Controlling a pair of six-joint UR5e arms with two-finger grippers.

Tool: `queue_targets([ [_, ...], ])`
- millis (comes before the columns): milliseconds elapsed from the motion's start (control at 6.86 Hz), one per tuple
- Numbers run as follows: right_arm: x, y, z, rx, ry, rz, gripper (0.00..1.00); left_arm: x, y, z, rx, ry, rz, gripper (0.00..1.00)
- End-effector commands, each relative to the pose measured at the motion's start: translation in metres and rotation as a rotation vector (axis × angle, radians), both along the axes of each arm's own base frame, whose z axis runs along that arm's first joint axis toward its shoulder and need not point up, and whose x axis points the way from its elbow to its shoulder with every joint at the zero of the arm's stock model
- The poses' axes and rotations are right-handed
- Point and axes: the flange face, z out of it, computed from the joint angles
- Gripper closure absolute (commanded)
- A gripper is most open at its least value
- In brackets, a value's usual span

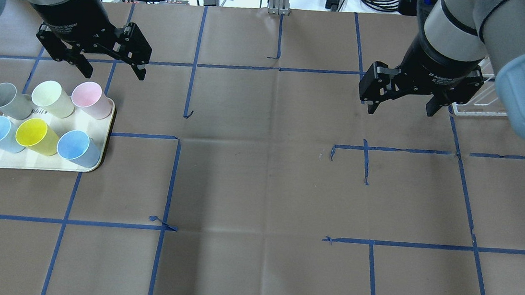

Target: Transfer IKEA cup to right arm and place on rack

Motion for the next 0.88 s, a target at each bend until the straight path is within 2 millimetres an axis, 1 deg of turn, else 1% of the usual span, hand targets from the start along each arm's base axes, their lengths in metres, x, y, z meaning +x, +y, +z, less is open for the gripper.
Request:
queue_targets([
  [0, 0.0001, 0.0001, -0.0002, 0.002, -0.002, -0.003, 0.00, -0.0002, 0.0000, -0.0006, 0.002, -0.002, -0.002, 0.00],
  [729, -0.0007, -0.0008, -0.0001, 0.002, 0.000, -0.002, 0.00, 0.0001, 0.0029, -0.0021, 0.006, -0.006, -0.004, 0.00],
])
